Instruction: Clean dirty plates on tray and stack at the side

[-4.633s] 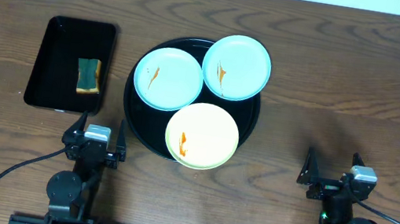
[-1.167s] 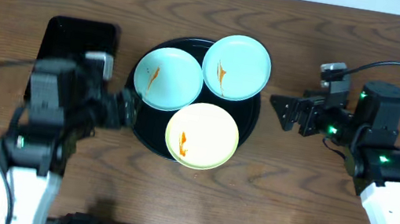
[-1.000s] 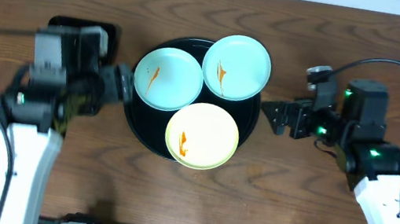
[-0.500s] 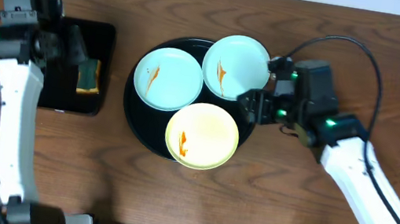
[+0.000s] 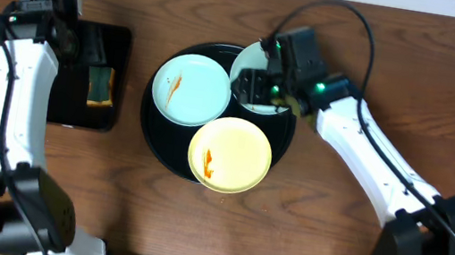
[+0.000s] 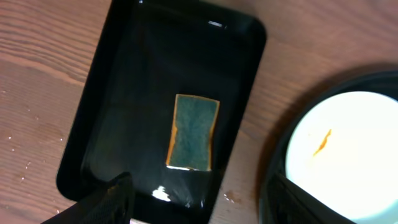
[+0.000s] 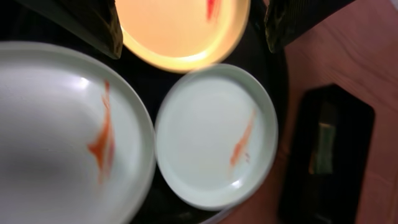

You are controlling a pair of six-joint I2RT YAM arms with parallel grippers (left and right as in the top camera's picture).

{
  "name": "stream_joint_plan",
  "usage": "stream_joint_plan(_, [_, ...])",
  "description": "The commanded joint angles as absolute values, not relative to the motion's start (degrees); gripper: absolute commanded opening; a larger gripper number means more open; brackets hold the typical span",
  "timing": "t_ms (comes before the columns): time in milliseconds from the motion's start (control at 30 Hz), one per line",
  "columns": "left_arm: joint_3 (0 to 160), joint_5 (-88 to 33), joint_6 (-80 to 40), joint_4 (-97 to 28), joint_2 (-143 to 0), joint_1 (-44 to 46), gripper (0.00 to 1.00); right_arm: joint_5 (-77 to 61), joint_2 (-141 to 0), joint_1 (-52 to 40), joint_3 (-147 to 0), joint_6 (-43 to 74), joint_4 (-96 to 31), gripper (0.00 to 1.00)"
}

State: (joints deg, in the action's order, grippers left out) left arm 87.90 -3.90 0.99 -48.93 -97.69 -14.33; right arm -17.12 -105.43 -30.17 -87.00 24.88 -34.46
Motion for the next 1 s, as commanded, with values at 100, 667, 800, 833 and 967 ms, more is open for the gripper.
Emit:
stream_joint_plan(100, [88.8,-2.7,7.3,-48.8,-104.6,-15.3,0.59,-15.4,-109.9,-31.2,-92.0,24.6,-34.9,0.71])
stream_joint_plan(667, [88.7,-4.1,10.5,-45.7,-117.4,-15.3,0.41,-14.1,-111.0,-31.2,-92.0,24.6,-34.1,0.69])
stream_joint_plan(800, [88.7,-4.0,10.5,-44.9,-118.8,-15.3,0.39,-13.9,-111.0,-31.2,-92.0,24.6,-34.3,0.69])
stream_joint_plan(833, [88.7,-4.0,10.5,-44.6,-119.0,-15.3,0.39,-13.9,-111.0,-31.2,-92.0,24.6,-34.3,0.69])
stream_joint_plan(967, [88.7,-4.0,10.5,-43.5,-119.9,-15.3,0.37,-13.9,-111.0,-31.3,-92.0,24.6,-34.2,0.67])
